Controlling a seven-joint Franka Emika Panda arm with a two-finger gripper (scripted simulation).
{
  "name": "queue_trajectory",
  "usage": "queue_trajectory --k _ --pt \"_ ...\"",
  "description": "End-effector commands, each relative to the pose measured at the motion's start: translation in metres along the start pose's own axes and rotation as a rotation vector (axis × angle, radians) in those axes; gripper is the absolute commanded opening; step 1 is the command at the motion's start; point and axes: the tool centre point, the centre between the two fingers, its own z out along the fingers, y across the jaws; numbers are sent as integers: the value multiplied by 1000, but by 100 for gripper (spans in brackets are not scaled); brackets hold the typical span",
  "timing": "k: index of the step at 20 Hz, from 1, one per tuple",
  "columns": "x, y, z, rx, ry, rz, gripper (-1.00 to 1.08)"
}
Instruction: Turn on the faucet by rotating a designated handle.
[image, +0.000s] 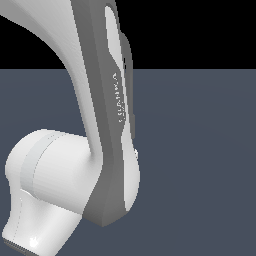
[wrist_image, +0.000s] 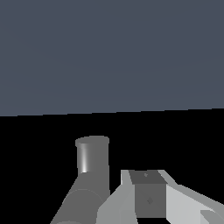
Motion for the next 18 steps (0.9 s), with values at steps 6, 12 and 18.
queue_trajectory --k 6,12,18 --pt "5 -2 5 -32 -7 -33 -100" --pt "5 -3 6 -33 -7 -34 -100" --pt "-16 5 5 -33 -7 -34 -100"
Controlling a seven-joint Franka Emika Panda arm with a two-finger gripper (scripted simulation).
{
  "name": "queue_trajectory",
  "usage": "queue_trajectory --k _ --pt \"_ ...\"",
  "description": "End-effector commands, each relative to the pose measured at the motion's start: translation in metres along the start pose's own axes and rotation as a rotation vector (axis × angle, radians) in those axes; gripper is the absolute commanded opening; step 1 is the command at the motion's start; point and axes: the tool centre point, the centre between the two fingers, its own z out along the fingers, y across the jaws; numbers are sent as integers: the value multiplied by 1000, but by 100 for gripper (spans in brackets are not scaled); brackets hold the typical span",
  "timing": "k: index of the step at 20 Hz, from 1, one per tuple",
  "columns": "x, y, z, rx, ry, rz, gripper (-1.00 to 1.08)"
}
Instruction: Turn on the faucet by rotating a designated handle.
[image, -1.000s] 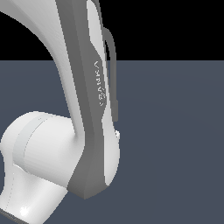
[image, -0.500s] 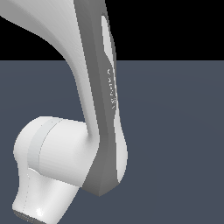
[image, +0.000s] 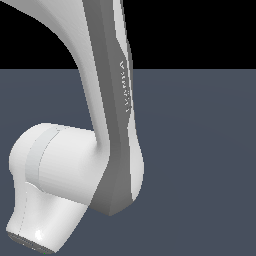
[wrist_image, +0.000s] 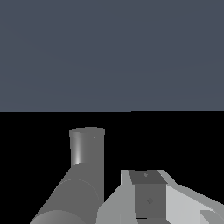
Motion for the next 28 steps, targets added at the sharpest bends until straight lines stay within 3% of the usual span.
queue_trajectory --k 1,5,7,21,22,23,28 --pt "-9 3 0 -1 0 0 -100" --pt "-23 8 0 -1 0 0 -100" --pt "-14 4 0 5 11 -4 -100" --pt "-62 -10 0 0 1 -1 -100" --pt "-62 -10 0 0 1 -1 -100" --pt "-41 -14 0 6 37 -10 -100" --pt "-55 -28 0 4 24 -7 -100"
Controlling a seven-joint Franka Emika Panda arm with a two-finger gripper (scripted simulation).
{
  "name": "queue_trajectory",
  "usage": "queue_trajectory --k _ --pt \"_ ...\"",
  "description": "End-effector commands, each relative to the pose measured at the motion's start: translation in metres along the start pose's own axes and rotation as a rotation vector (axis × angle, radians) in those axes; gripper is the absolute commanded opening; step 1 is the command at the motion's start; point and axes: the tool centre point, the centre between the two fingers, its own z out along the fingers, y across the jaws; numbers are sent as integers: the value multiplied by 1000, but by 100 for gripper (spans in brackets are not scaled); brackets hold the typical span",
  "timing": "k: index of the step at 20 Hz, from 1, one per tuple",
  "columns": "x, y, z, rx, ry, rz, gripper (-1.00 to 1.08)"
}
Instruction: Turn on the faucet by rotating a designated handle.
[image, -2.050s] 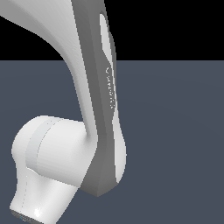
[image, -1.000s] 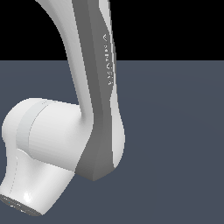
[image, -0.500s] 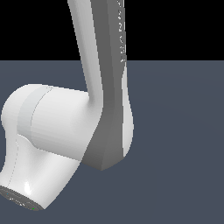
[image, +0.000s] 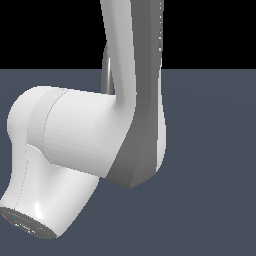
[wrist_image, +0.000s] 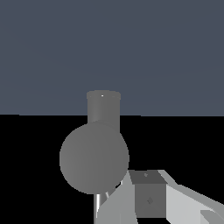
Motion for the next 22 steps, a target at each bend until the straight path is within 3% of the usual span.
queue_trajectory --k 1,10,11,22 --pt "-14 -12 0 11 -20 3 -100" --pt "-35 -34 -1 7 -41 8 -100" --pt "-24 -15 -6 -31 -18 6 -100" --pt "-15 -69 -1 3 -40 9 -100"
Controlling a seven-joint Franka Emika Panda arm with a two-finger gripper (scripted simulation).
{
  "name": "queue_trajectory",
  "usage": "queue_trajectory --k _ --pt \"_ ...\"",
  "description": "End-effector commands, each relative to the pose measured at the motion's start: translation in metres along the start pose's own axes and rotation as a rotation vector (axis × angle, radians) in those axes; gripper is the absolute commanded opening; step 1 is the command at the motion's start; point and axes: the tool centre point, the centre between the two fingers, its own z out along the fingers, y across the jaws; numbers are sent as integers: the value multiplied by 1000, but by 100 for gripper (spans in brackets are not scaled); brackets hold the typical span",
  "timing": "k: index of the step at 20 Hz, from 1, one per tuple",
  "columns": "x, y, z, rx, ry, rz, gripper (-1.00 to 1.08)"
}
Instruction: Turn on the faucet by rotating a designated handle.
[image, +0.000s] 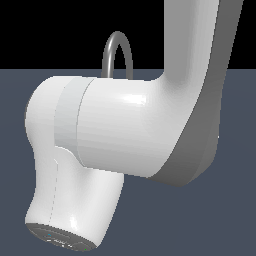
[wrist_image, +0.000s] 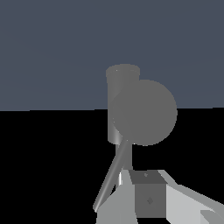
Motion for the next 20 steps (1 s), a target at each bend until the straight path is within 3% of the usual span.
queue_trajectory --k 1,2,3,20 --pt "9 -45 2 75 11 -12 -100" --pt "9 -45 2 75 11 -12 -100" --pt "1 -5 0 -1 -3 0 -100" --pt "53 -59 1 76 10 -12 -100"
